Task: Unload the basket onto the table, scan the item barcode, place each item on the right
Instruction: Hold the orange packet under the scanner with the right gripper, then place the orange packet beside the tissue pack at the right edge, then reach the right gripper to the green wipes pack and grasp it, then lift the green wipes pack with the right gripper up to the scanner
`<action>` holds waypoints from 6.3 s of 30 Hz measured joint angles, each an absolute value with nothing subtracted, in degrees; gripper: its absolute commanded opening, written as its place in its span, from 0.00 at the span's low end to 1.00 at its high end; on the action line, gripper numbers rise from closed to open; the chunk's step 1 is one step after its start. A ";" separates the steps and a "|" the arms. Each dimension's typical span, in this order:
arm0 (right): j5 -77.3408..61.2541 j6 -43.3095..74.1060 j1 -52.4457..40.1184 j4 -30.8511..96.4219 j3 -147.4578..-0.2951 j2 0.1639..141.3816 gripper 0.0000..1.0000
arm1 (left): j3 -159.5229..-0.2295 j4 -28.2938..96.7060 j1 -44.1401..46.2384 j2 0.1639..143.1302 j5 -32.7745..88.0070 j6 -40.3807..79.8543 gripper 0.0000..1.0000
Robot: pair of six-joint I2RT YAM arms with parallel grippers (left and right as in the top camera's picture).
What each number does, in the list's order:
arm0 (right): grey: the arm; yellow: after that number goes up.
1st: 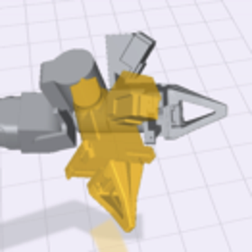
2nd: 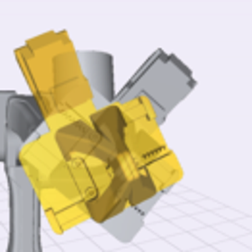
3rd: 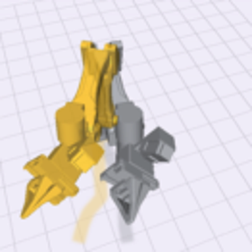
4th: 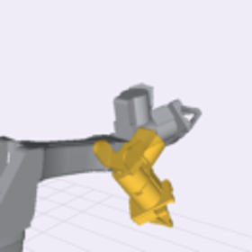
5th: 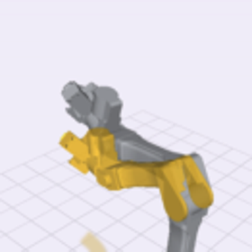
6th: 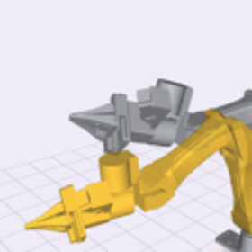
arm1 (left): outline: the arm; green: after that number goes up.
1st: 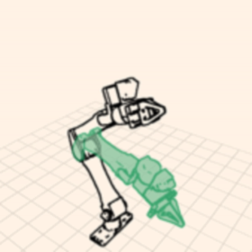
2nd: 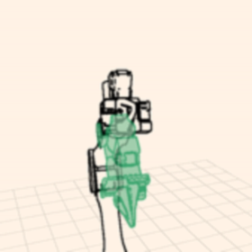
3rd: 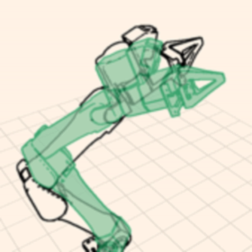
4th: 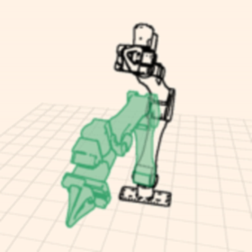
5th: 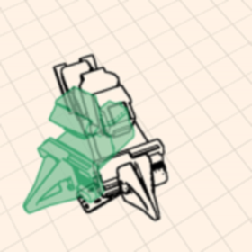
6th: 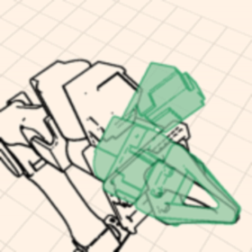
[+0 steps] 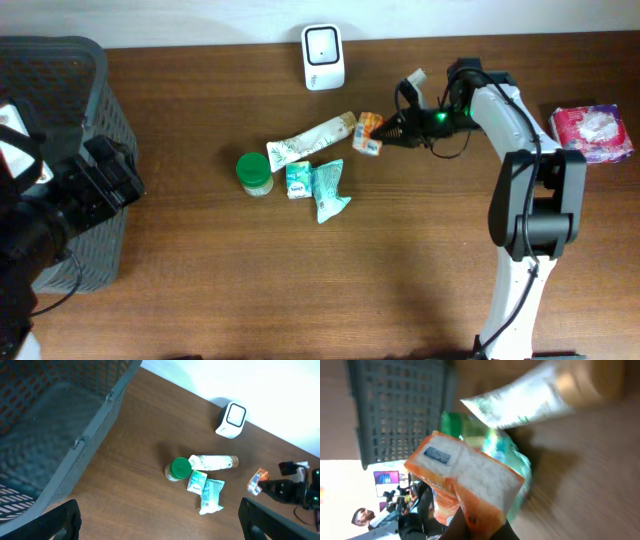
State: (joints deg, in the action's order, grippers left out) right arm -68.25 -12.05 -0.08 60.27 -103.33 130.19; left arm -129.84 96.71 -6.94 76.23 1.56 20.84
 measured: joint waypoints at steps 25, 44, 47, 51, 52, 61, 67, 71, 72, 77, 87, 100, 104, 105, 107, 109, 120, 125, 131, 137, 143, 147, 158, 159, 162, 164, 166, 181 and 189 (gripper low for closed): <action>-76.95 -15.88 -9.89 42.59 -103.39 130.23 0.04 | -129.84 96.68 -6.94 76.23 1.56 20.84 0.99; 7.92 -17.39 -19.51 25.17 -118.43 128.75 0.04 | -129.84 96.66 -6.94 76.29 1.56 20.84 0.99; 8.80 -28.49 -21.41 18.50 -118.50 131.31 0.04 | -129.84 96.71 -6.94 76.29 1.56 20.84 0.99; 9.61 -42.74 -21.85 10.90 -118.50 136.68 0.04 | -129.84 96.68 -6.94 76.29 1.56 20.84 0.99; 10.04 -45.30 -21.82 9.32 -118.50 137.71 0.04 | -129.84 96.64 -6.94 76.29 1.56 20.84 0.99; 11.57 -50.50 -21.74 3.88 -118.50 140.11 0.04 | -129.84 96.68 -6.94 76.29 1.56 20.84 0.99; 12.69 -21.91 -17.58 5.58 -118.50 139.11 0.04 | -129.84 96.73 -6.94 76.29 1.56 20.84 0.99; 12.75 -9.41 -7.35 17.30 -118.58 132.27 0.04 | -129.84 96.75 -6.94 76.29 1.56 20.84 0.99; 12.86 -7.44 -3.92 21.17 -118.78 130.15 0.04 | -129.84 96.73 -6.94 76.29 1.56 20.84 0.99; 13.47 -3.92 11.81 42.87 -119.44 126.82 0.04 | -129.84 96.73 -6.94 76.29 1.56 20.84 0.99; 11.57 15.92 36.40 59.05 -119.02 126.85 0.04 | -129.84 96.71 -6.94 76.29 1.56 20.84 0.99; 5.32 34.63 39.55 56.95 -107.13 126.93 0.76 | -129.84 96.68 -6.94 76.29 1.56 20.84 0.99; -1.67 32.64 39.55 59.86 -109.27 127.02 0.94 | -129.84 96.71 -6.94 76.29 1.56 20.84 0.99; -3.40 32.38 39.55 61.49 -111.39 127.04 0.95 | -129.84 96.71 -6.94 76.29 1.56 20.84 0.99; -5.65 32.29 39.38 66.32 -117.32 127.17 0.98 | -129.84 96.73 -6.94 76.29 1.56 20.84 0.99; -7.66 32.21 38.92 71.07 -123.79 127.17 0.99 | -129.84 96.71 -6.94 76.29 1.56 20.84 0.99; -28.77 13.41 16.36 76.90 -130.74 127.13 0.99 | -129.84 96.68 -6.94 76.29 1.56 20.84 0.99; -19.66 5.41 -0.95 80.62 -124.70 127.13 0.99 | -129.84 96.68 -6.94 76.29 1.56 20.84 0.99; -20.88 2.70 -13.06 65.06 -102.50 127.57 0.94 | -129.84 96.71 -6.94 76.29 1.56 20.84 0.99; -42.83 -3.01 -13.13 54.83 -92.73 127.57 0.87 | -129.84 96.68 -6.94 76.38 1.56 20.84 0.99; -47.33 -3.05 -13.74 51.05 -89.60 127.57 0.59 | -129.84 96.71 -6.94 76.38 1.56 20.84 0.99; -47.88 1.13 -14.04 46.70 -89.34 127.57 0.59 | -129.84 96.71 -6.94 76.38 1.56 20.84 0.99; -41.78 9.23 -19.55 44.73 -89.03 127.55 0.37 | -129.84 96.68 -6.94 76.38 1.56 20.84 0.99; -40.77 9.28 -19.77 44.71 -89.03 127.55 0.25 | -129.84 96.71 -6.94 76.38 1.56 20.84 0.99; -39.68 9.45 -20.21 44.69 -89.03 127.44 0.06 | -129.84 96.71 -6.94 76.38 1.56 20.84 0.99; -39.48 9.76 -20.18 44.99 -89.03 127.13 0.04 | -129.84 96.68 -6.94 76.38 1.56 20.84 0.99; -39.29 9.74 -20.18 46.30 -89.36 127.11 0.04 | -129.84 96.68 -6.94 76.38 1.56 20.84 0.99; -38.00 5.78 -15.68 28.99 -104.90 122.06 0.04 | -129.84 96.71 -6.94 76.40 1.56 20.84 0.99; -51.86 7.88 -14.44 26.04 -104.90 122.06 0.04 | -129.84 96.68 -6.94 76.40 1.56 20.84 0.99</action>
State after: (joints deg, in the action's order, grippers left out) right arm -51.86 7.88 -14.44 26.04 -104.90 122.06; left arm -129.84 96.68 -6.94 76.40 1.56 20.84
